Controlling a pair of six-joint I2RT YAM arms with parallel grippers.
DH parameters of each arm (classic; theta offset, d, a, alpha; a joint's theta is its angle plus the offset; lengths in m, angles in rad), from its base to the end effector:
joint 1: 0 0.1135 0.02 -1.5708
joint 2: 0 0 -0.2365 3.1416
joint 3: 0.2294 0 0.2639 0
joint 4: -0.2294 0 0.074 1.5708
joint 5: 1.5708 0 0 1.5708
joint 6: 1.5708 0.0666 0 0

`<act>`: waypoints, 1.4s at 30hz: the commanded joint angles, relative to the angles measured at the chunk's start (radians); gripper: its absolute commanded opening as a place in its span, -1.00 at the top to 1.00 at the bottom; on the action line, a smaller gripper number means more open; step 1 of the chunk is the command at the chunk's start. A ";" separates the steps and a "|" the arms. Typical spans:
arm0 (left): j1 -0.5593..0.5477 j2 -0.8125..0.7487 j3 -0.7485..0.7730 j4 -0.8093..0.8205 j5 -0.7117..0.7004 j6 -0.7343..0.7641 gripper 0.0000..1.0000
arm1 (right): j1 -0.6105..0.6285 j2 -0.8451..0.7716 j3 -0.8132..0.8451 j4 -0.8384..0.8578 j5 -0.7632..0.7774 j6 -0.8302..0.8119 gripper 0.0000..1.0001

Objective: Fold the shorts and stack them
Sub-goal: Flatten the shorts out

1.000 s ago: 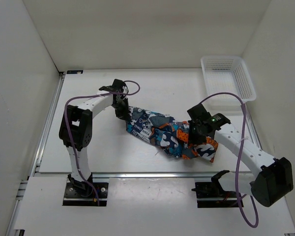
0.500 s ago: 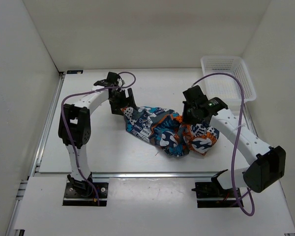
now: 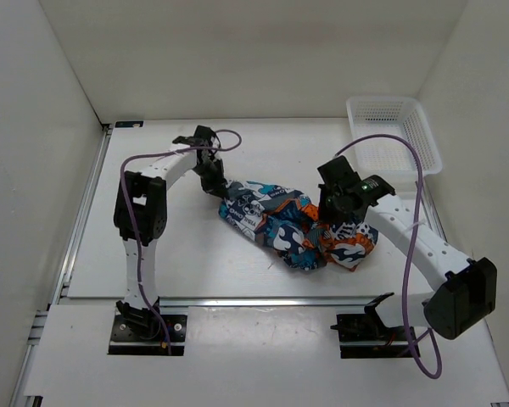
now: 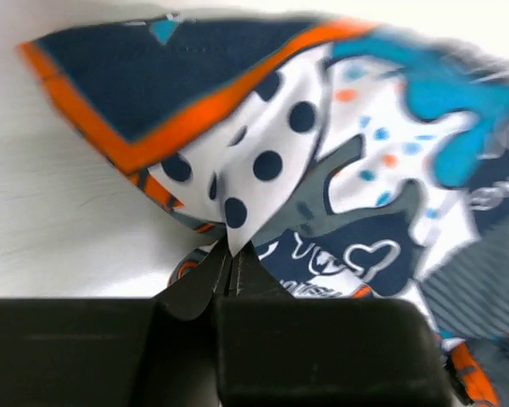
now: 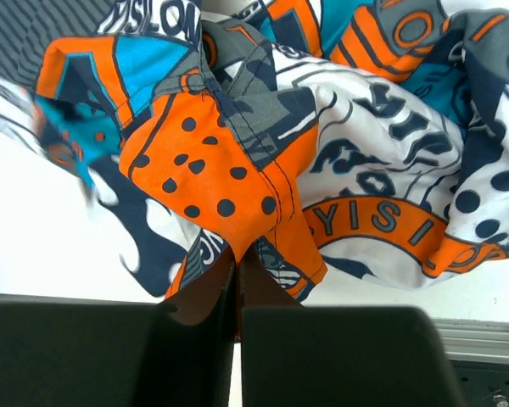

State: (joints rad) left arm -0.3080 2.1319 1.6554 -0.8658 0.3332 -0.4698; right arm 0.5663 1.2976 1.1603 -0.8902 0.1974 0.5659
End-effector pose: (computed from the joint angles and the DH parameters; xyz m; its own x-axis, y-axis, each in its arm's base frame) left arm 0.4058 -0.1519 0.1158 -0.9893 -0.1342 -0.0578 -0.1018 0.9166 -0.3866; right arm 0.2526 0.1451 0.2463 -0.8460 0.0852 -0.5264 0.0155 0.9907 0.1355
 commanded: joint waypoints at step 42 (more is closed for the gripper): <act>-0.057 -0.701 0.064 -0.073 -0.050 0.137 -0.42 | -0.321 -0.041 0.093 0.137 -0.115 -0.152 -0.57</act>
State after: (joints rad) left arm -0.3779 1.4349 1.7805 -0.9367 0.3393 -0.3363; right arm 0.1635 1.2316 1.2980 -0.7670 0.1036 0.4114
